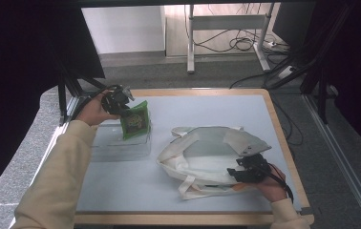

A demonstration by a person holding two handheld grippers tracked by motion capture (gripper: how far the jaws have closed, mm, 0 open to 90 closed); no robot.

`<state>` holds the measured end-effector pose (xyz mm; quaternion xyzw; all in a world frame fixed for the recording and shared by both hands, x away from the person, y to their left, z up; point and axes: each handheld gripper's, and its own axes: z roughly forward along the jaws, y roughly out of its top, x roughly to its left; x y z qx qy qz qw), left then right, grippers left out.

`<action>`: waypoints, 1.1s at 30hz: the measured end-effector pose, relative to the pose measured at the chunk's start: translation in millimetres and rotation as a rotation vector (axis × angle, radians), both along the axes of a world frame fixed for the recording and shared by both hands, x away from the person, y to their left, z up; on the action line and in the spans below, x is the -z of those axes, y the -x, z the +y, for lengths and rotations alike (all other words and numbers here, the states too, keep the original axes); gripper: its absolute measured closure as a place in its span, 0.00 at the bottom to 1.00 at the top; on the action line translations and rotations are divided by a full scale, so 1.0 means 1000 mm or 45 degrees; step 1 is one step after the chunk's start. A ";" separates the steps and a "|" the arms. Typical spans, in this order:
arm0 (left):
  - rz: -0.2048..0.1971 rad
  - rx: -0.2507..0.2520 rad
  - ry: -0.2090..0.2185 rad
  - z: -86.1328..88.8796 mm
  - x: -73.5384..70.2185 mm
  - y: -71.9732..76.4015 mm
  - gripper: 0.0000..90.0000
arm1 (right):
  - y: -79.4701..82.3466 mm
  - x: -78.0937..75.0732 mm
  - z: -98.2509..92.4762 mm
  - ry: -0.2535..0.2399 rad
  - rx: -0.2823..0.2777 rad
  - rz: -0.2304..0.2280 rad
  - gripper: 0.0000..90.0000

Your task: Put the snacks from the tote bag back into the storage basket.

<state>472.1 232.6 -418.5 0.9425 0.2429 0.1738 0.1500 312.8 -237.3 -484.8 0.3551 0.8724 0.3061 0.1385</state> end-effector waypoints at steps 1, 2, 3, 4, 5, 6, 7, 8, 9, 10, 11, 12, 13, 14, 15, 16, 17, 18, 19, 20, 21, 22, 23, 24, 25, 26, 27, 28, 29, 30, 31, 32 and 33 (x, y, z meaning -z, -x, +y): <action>-0.004 -0.002 -0.002 0.000 0.001 0.000 0.80 | 0.000 0.000 0.000 0.000 0.000 0.000 0.51; -0.020 -0.010 0.001 0.000 0.002 0.000 0.79 | 0.000 0.000 0.000 0.001 0.001 0.002 0.51; -0.020 -0.010 0.001 0.000 0.002 0.000 0.79 | 0.000 0.000 0.000 0.001 0.001 0.002 0.51; -0.028 -0.011 0.003 0.000 0.003 0.000 0.79 | 0.000 0.000 0.000 0.001 0.002 0.002 0.51; -0.036 -0.012 0.002 0.000 0.003 -0.001 0.78 | 0.000 0.000 0.000 0.002 0.002 0.002 0.51; -0.046 -0.011 0.000 -0.001 0.004 -0.001 0.76 | 0.000 0.001 0.000 0.004 0.002 0.003 0.51; -0.050 -0.007 0.001 -0.001 0.005 -0.002 0.76 | 0.000 0.001 0.000 0.004 0.002 0.003 0.51; -0.057 -0.001 0.001 0.000 0.005 -0.002 0.75 | 0.000 0.001 0.000 0.004 0.001 0.003 0.51; -0.064 0.003 0.001 0.000 0.005 -0.002 0.75 | 0.000 0.001 0.000 0.004 0.001 0.003 0.51; -0.069 0.005 0.008 0.000 0.005 -0.002 0.74 | 0.000 0.001 0.000 0.004 0.001 0.003 0.51; -0.078 0.004 0.016 0.001 0.004 -0.002 0.72 | 0.000 0.001 0.000 0.004 0.001 0.004 0.51; -0.086 0.007 0.025 0.001 0.003 -0.002 0.71 | 0.000 0.001 0.000 0.004 0.001 0.004 0.51; -0.099 0.006 0.031 0.001 0.001 -0.002 0.66 | 0.000 0.001 0.000 0.003 0.001 0.006 0.51; -0.123 0.004 0.033 0.001 -0.001 -0.001 0.63 | 0.000 0.001 0.000 0.002 0.001 0.007 0.51; -0.123 0.004 0.033 0.001 -0.001 -0.001 0.61 | 0.000 0.001 0.000 0.002 0.001 0.007 0.51; -0.138 0.000 0.030 0.001 -0.003 -0.001 0.61 | 0.000 0.001 0.000 0.002 0.002 0.008 0.51; -0.151 0.000 0.032 0.000 -0.004 0.000 0.59 | 0.000 0.001 0.000 0.002 0.002 0.008 0.51; -0.165 0.000 0.037 0.000 -0.006 0.001 0.56 | 0.000 0.001 0.000 0.003 0.003 0.009 0.51; -0.178 0.001 0.043 0.000 -0.009 0.001 0.56 | 0.000 0.001 0.000 0.003 0.004 0.008 0.50; -0.192 0.001 0.046 -0.001 -0.011 0.002 0.54 | 0.000 0.001 0.000 0.004 0.004 0.008 0.50; -0.225 -0.003 0.058 -0.001 -0.017 0.004 0.53 | 0.000 0.001 0.000 0.005 0.003 0.008 0.50; -0.225 -0.003 0.058 -0.001 -0.017 0.004 0.51 | 0.000 0.001 0.000 0.005 0.003 0.008 0.50; -0.240 -0.006 0.063 -0.001 -0.020 0.005 0.51 | 0.000 0.001 0.000 0.005 0.003 0.008 0.50; -0.251 -0.010 0.078 0.000 -0.023 0.006 0.50 | 0.000 0.001 0.000 0.004 0.003 0.008 0.50; -0.259 -0.013 0.090 0.000 -0.026 0.007 0.50 | 0.000 0.001 0.000 0.005 0.003 0.008 0.50; -0.273 -0.025 0.113 0.001 -0.031 0.008 0.49 | 0.000 0.002 0.000 0.005 0.003 0.008 0.50; -0.273 -0.025 0.113 0.001 -0.031 0.008 0.48 | 0.000 0.002 0.000 0.005 0.003 0.008 0.50; -0.268 -0.023 0.123 0.001 -0.033 0.009 0.48 | 0.000 0.002 0.000 0.006 0.003 0.008 0.50; -0.264 -0.021 0.136 0.001 -0.034 0.010 0.48 | 0.000 0.002 0.000 0.006 0.003 0.008 0.50; -0.249 -0.016 0.156 0.000 -0.035 0.012 0.47 | 0.000 0.001 0.000 0.006 0.003 0.008 0.50; -0.249 -0.016 0.156 0.000 -0.035 0.012 0.47 | 0.000 0.001 0.000 0.006 0.003 0.008 0.50; -0.238 -0.011 0.163 -0.001 -0.036 0.014 0.47 | 0.000 0.002 0.000 0.007 0.003 0.007 0.50; -0.227 -0.007 0.173 -0.002 -0.036 0.015 0.46 | 0.000 0.002 0.000 0.008 0.003 0.007 0.50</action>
